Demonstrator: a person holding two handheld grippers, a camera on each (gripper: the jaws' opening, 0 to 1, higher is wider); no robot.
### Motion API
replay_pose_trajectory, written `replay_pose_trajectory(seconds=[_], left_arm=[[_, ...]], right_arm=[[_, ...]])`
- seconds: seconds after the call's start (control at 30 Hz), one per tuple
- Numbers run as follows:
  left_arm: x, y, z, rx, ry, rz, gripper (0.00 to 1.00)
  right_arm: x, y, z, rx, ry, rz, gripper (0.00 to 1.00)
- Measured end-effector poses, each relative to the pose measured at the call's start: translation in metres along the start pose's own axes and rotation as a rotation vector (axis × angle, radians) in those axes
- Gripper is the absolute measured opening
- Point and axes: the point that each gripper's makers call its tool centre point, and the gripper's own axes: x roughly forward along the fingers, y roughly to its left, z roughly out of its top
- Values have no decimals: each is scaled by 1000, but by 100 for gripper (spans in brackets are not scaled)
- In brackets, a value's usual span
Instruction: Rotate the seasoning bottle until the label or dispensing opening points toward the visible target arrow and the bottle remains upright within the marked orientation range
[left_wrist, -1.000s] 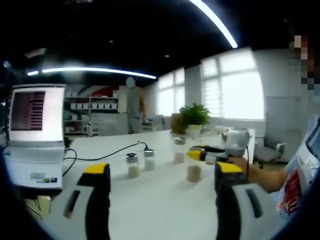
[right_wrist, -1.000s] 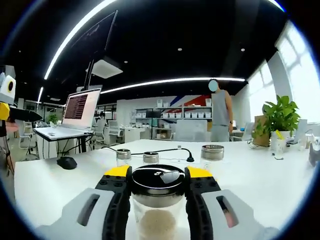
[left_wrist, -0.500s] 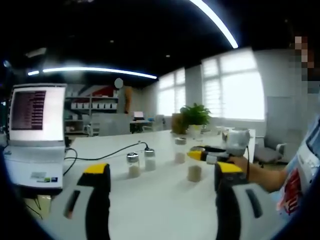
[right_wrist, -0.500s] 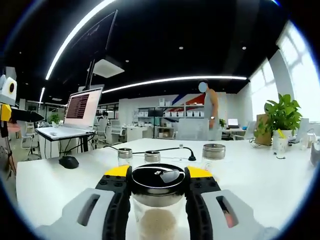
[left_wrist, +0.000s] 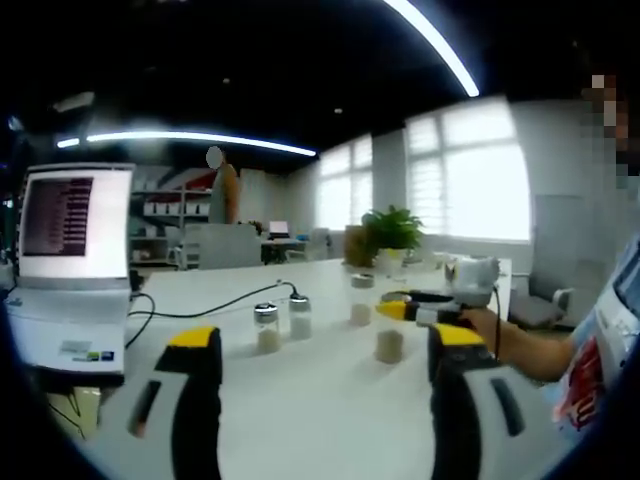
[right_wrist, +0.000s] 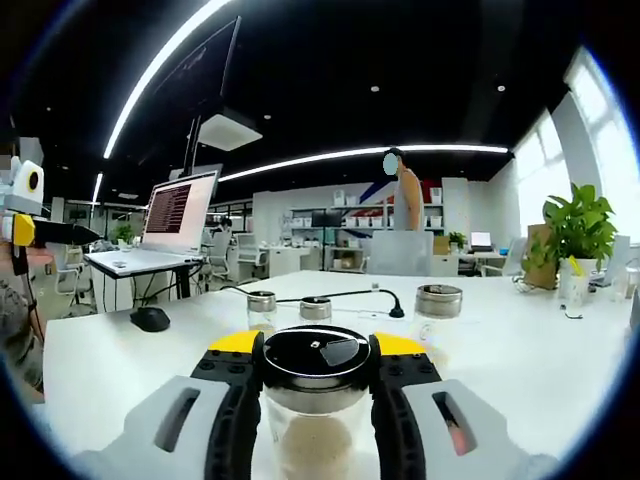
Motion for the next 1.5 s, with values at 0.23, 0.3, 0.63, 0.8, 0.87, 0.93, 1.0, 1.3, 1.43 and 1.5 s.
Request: replay_pose_trajectory(seconds=[0.23, 0.3, 0.63, 0.8, 0.87, 0.93, 1.0, 1.3, 1.43, 1.5], left_arm=[[-1, -4, 1, -13, -7, -23, 90], [-1, -4, 0, -11, -4, -21, 90], [-4, -2, 2, -15, -8, -12, 90], [-2, -5, 2, 4, -2, -15, 90], [-2, -5, 2, 3, -1, -21, 90], [-1, -5, 2, -4, -4, -23, 90], [-1, -5, 2, -4, -3, -20, 90], [-3, 0, 1, -12, -3, -11, 90], [-3, 1, 2, -13, -7, -8, 90], [-3, 1, 2, -17, -9, -8, 90]], right_arm=[[-1, 2, -1, 10, 15, 41, 41], [-2, 2, -1, 12, 15, 59, 41], [-2, 3, -2, 18, 22, 120, 41], [-2, 3, -3, 12, 16, 145, 41], [-2, 4, -3, 12, 14, 154, 41], [-2, 4, -3, 9, 16, 162, 41], [-1, 4, -4, 7, 19, 171, 41], [0, 5, -6, 28, 25, 234, 41], [1, 4, -7, 31, 35, 255, 41], [2, 4, -7, 32, 43, 272, 41]])
